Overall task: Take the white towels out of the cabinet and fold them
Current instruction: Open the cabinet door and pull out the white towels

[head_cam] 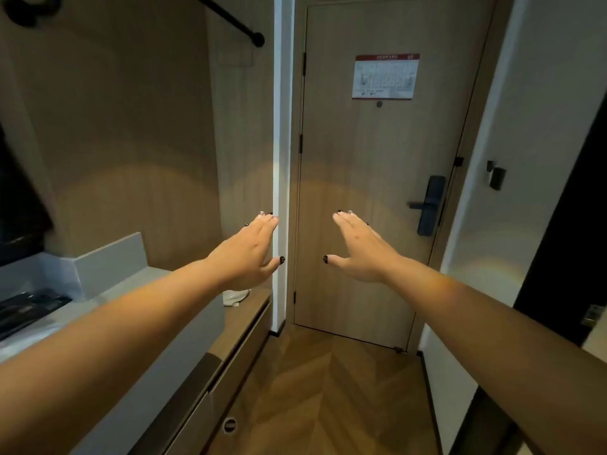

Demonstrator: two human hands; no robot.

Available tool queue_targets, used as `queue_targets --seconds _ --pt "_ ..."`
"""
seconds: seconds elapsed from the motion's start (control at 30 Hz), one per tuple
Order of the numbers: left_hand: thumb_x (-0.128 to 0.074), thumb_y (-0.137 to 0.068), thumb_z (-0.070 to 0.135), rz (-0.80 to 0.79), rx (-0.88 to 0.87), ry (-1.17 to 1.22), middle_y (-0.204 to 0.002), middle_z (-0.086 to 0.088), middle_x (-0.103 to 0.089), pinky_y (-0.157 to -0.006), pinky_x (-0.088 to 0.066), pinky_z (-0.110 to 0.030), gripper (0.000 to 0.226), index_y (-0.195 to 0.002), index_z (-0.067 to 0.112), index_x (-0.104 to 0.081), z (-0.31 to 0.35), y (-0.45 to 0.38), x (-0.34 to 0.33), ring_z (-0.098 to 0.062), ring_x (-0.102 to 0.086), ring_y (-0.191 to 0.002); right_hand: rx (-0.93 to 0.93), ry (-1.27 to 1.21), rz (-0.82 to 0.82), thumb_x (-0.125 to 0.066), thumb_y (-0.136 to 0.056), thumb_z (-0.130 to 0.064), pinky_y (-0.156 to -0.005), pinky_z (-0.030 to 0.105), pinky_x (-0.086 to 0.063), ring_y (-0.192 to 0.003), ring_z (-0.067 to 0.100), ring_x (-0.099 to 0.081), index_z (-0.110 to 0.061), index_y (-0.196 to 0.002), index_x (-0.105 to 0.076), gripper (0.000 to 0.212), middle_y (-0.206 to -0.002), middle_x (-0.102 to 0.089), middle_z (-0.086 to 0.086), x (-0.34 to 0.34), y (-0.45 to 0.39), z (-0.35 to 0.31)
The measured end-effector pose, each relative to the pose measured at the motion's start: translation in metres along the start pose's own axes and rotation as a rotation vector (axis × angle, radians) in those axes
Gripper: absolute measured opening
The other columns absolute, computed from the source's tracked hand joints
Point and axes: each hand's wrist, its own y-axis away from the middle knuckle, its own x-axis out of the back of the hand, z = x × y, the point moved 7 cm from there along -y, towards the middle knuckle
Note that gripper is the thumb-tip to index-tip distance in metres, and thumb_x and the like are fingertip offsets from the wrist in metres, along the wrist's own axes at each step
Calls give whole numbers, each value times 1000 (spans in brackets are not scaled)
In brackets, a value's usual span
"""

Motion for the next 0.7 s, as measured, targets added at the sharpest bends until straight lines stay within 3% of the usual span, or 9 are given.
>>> queue_targets --seconds 0.33,0.47,0.7 --pt "-45 -101 44 0 63 44 -166 -4 1 -120 -11 -33 79 -158 14 2 -80 -81 -62 -16 4 -152 7 8 -36 -56 -96 -43 -123 40 -11 -152 18 3 -10 -157 -5 86 -165 -4 3 -57 -115 36" --pt "-45 -101 43 0 92 94 -166 -2 -2 -123 -16 -41 78 -158 16 0 -103 -108 -81 -15 2 -152 -26 -81 -31 -54 -97 -42 -123 41 -12 -152 18 3 -11 -157 -5 84 -165 -3 3 -81 -147 49" --pt "-46 -101 39 -2 86 139 -166 -2 -5 -118 -10 -28 76 -158 15 -3 -122 -151 -125 -13 1 -152 -66 -202 -83 -55 -98 -38 -123 42 -12 -152 18 3 -13 -157 -5 82 -166 -2 2 -128 -184 78"
